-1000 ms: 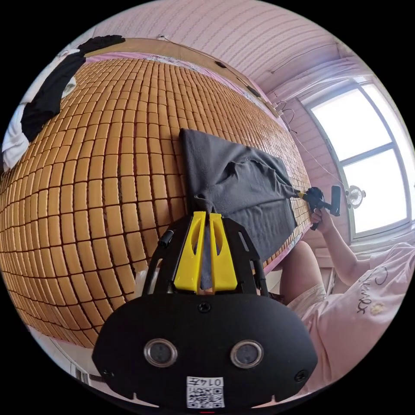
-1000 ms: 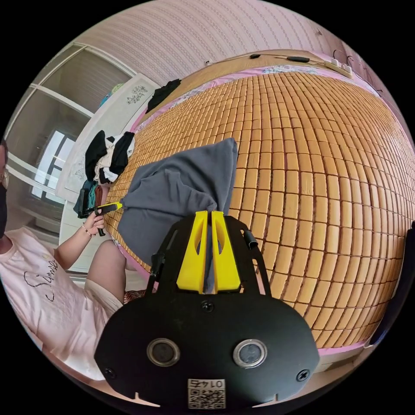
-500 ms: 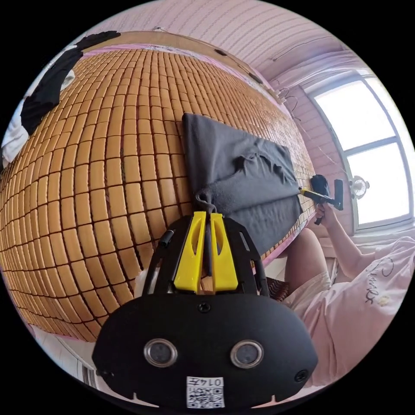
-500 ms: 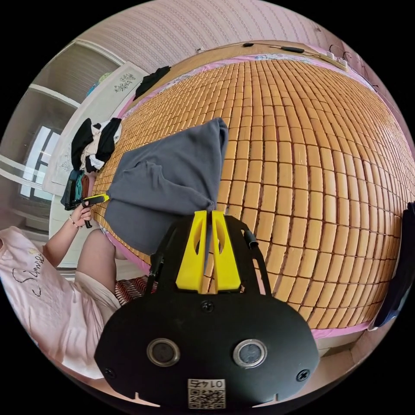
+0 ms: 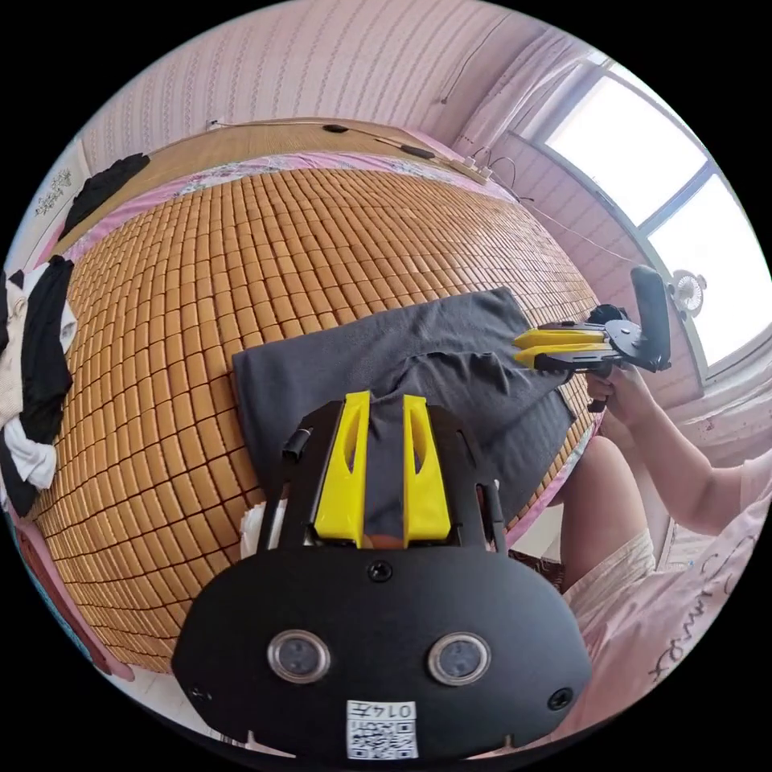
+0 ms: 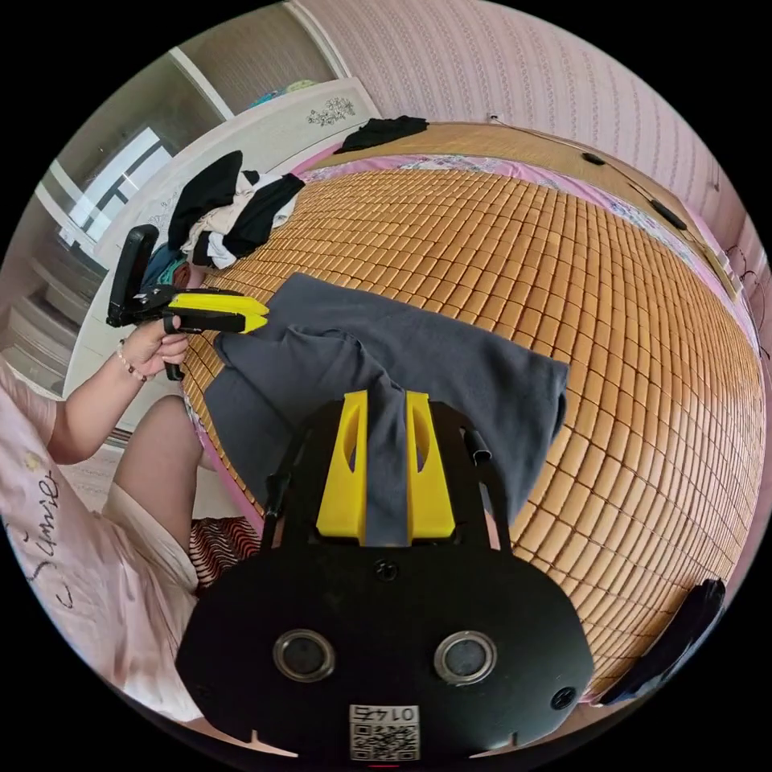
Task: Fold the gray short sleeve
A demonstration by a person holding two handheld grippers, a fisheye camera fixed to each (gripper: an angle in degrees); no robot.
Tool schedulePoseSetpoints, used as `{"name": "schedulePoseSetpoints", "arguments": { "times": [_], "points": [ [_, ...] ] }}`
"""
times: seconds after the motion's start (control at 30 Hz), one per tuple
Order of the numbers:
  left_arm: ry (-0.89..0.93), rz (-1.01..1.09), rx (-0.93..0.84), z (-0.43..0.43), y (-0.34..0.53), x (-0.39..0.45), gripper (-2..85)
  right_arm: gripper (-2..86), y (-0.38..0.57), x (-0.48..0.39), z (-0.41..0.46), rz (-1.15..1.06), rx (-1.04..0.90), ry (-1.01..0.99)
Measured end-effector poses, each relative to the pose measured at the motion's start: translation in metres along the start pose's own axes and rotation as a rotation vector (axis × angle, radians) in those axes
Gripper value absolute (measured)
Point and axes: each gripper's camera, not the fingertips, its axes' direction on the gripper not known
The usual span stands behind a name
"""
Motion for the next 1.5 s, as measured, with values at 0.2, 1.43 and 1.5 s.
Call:
{"name": "schedulePoseSetpoints", "arguments": {
  "times": [0.2, 1.43, 1.5],
  "points": [
    [-0.015, 0.010, -0.023, 0.018, 0.002, 0.015, 0.7, 2.0, -0.008, 0.000, 0.020, 0.015, -0.040, -0.065],
    [0.062, 0.311, -0.035, 0.005, 0.114, 0.218, -0.1, -0.3, -0.069, -0.143, 0.004, -0.310, -0.116, 0.056],
    [0.052, 0.335, -0.023, 0.022, 0.112, 0.233, -0.4, -0.4, -0.103, -0.146, 0.029, -0.339, -0.151, 0.079]
  ]
}}
